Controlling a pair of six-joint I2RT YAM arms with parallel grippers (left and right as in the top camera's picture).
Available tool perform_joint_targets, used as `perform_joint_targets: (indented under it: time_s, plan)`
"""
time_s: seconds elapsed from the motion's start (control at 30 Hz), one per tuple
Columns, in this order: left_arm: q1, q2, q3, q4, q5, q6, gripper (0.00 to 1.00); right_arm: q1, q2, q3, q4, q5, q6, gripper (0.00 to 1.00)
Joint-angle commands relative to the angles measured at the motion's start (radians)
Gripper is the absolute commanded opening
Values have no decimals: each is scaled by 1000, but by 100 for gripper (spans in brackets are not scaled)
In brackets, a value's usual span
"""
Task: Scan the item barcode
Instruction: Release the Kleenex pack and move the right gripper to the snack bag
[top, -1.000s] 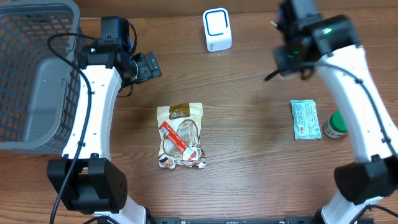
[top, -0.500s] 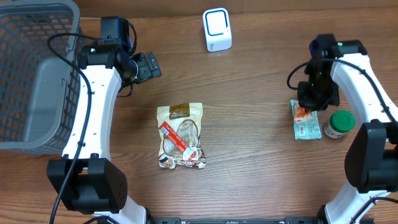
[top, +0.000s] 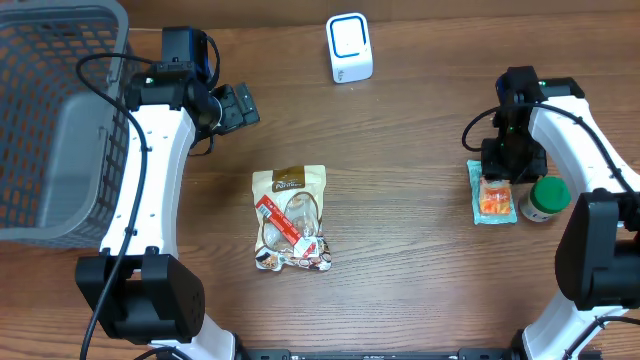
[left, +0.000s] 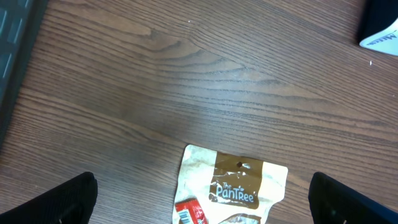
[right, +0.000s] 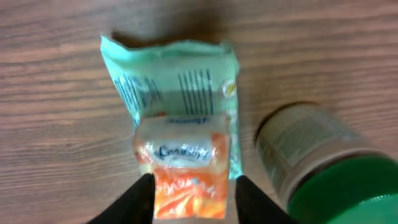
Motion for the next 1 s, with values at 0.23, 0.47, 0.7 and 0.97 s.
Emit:
perform_joint_targets:
  time_s: [0.23,0.47,0.7,0.97]
  plan:
    - [4,-20,14,-1,-5,22,100,15,-4,16,185,-367,3,44]
    - [4,-20,14,-1,-5,22,100,164,-3,16,340,-649,-37,45]
    - [4,-20,14,-1,-5,22,100,418,-1,16,402,-623,-23,44]
    - [4,-20,14,-1,-5,22,100,678,17,7,384,-543,31,44]
